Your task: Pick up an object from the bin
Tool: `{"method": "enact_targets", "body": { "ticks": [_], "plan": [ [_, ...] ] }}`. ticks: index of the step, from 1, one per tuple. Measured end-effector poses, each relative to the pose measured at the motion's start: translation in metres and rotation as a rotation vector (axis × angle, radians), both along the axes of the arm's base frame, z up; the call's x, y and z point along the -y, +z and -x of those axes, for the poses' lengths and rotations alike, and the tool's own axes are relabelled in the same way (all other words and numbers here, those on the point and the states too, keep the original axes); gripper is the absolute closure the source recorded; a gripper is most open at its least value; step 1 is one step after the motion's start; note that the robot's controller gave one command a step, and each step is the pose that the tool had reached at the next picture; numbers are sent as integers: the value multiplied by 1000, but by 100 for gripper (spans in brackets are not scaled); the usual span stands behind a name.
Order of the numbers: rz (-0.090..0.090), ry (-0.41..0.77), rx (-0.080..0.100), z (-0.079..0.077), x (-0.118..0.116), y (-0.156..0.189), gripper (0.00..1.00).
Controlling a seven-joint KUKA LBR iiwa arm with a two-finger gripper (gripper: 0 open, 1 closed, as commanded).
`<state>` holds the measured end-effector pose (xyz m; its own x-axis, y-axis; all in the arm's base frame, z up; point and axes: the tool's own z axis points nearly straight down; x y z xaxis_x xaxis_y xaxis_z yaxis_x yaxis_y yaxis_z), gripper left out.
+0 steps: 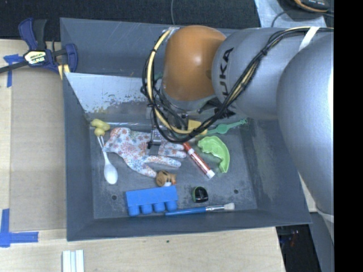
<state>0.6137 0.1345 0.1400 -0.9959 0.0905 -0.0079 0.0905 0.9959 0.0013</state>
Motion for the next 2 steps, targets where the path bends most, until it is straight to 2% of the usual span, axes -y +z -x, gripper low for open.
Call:
{"method": "enact_targets", "body": {
  "ticks": [1, 2],
  "plan": [
    [-6, 146, 2, -12, -14, 5, 0],
    [-1, -77, -1, -13, -24, -5, 0]
  ]
}}
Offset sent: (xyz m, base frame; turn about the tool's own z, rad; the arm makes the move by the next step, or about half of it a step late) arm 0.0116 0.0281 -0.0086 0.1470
